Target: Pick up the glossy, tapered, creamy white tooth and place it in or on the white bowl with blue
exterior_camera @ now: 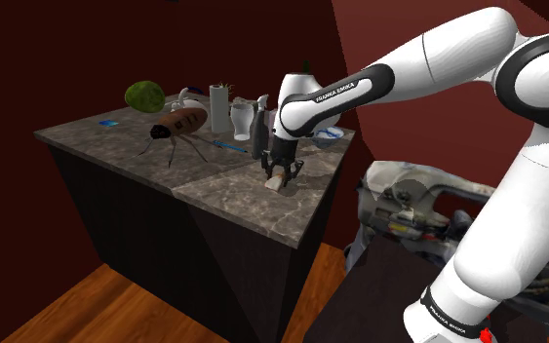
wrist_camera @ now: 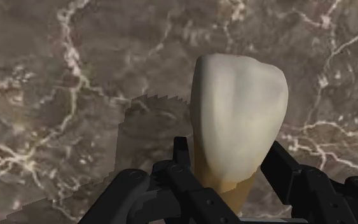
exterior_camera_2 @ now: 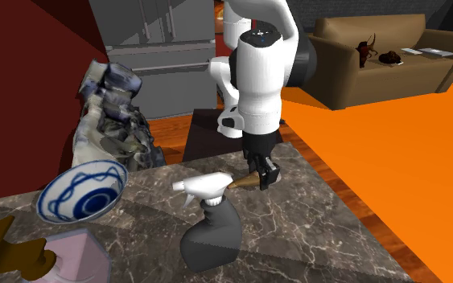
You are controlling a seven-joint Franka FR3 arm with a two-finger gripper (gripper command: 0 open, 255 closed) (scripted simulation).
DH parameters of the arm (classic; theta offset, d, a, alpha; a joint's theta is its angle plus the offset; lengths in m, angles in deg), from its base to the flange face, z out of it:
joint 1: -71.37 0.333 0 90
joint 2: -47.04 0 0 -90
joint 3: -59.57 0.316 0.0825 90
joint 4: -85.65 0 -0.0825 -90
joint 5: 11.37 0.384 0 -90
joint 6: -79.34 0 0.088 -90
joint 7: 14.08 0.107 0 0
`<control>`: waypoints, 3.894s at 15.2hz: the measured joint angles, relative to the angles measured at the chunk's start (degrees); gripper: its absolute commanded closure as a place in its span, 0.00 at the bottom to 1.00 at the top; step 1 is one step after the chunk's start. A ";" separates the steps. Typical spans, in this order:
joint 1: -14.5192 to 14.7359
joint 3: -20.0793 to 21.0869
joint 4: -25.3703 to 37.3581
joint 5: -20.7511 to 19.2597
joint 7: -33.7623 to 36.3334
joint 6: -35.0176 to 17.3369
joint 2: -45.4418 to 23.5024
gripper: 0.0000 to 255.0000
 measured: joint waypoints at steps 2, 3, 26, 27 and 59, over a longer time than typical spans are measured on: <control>0.00 0.00 0.00 0.00 0.00 0.01 0.00 1.00; 0.00 0.00 0.00 0.00 0.00 0.01 0.00 1.00; -0.25 -0.24 8.60 0.58 0.37 13.29 4.80 1.00; -0.28 -0.28 9.07 0.60 0.35 13.95 4.98 1.00; -14.02 -12.40 44.06 -0.23 -23.81 31.42 -14.88 1.00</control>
